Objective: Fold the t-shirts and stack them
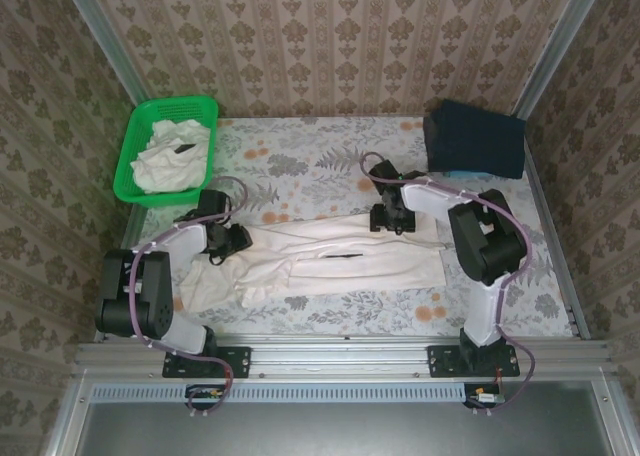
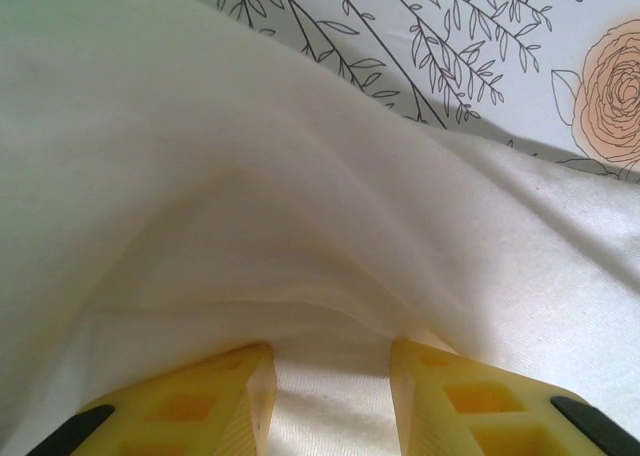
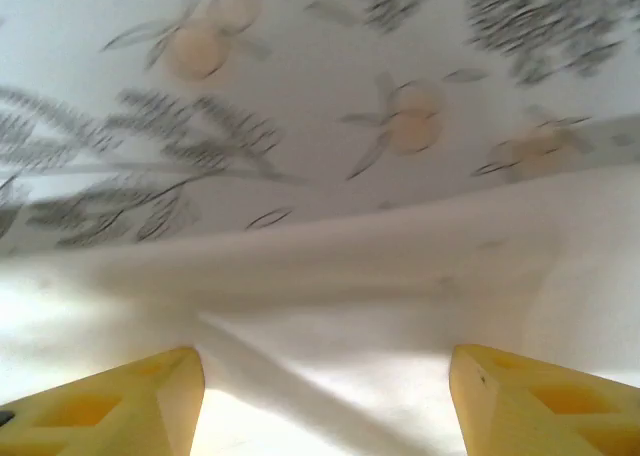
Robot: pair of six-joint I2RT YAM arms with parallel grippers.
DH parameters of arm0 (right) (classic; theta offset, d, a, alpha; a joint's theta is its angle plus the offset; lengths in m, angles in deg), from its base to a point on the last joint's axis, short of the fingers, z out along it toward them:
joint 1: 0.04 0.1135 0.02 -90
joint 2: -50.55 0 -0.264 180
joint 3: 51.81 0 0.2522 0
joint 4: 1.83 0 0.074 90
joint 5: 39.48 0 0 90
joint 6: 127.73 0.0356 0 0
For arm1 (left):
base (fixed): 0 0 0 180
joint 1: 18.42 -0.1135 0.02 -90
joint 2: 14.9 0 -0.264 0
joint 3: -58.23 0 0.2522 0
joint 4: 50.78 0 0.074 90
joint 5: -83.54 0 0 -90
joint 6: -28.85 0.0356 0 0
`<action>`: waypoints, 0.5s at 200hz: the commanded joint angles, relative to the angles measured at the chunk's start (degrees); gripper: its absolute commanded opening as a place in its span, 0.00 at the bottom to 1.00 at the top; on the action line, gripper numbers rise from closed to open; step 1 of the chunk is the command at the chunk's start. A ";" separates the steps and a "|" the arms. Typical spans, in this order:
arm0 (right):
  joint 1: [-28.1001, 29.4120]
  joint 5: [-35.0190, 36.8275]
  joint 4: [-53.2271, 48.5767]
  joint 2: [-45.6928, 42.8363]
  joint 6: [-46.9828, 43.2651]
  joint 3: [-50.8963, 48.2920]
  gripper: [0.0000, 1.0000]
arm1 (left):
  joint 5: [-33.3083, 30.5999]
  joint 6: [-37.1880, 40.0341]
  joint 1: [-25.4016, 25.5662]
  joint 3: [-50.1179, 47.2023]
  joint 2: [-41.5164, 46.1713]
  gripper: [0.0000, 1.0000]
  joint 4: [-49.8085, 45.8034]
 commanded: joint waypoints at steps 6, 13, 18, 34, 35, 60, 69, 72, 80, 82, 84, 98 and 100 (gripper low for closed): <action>-6.24 3.31 -4.30 0.19 0.20 -1.67 0.69 | -1.83 1.98 -1.79 -0.46 -0.59 0.39 -2.73; -7.48 2.12 -3.76 -0.03 -0.29 -2.06 0.69 | -1.83 2.07 -2.03 -0.63 -0.62 0.39 -2.59; -8.34 1.38 -3.40 -0.06 -0.64 -2.14 0.69 | -1.83 2.24 -2.05 -0.68 -0.62 0.39 -2.47; -10.50 0.75 -3.58 0.05 -1.48 -1.88 0.69 | -1.77 2.74 -2.31 -0.54 -0.59 0.39 -2.45; -10.58 0.80 -3.60 0.02 -1.59 -1.86 0.69 | -1.75 2.77 -2.31 -0.51 -0.60 0.39 -2.46; -12.07 1.02 -4.31 -2.00 -3.13 -1.56 0.69 | -0.32 3.47 -2.21 0.98 0.85 0.41 -3.47; -12.16 0.63 -4.32 -3.58 -3.51 -1.74 0.70 | 0.16 3.75 -2.02 1.70 2.04 0.42 -3.76; -12.16 0.41 -4.23 -4.14 -3.61 -1.86 0.70 | 0.26 3.83 -1.91 1.97 2.55 0.43 -3.92; -12.08 -0.31 -3.70 -5.99 -3.70 -2.46 0.70 | 0.21 3.92 -1.48 2.73 3.95 0.49 -4.39; -12.14 -0.56 -3.53 -6.48 -3.71 -2.63 0.70 | 0.24 3.94 -1.38 2.83 4.24 0.50 -4.55; -12.04 -0.87 -3.24 -6.99 -3.73 -2.87 0.70 | 0.22 3.94 -1.16 3.12 4.49 0.51 -4.74; -11.42 -3.10 -1.05 -10.18 -3.83 -4.93 0.71 | -0.66 3.75 0.13 4.54 6.73 0.55 -6.01; -11.27 -3.33 -0.82 -10.49 -3.76 -5.24 0.71 | -0.86 3.65 0.38 4.71 7.02 0.55 -6.23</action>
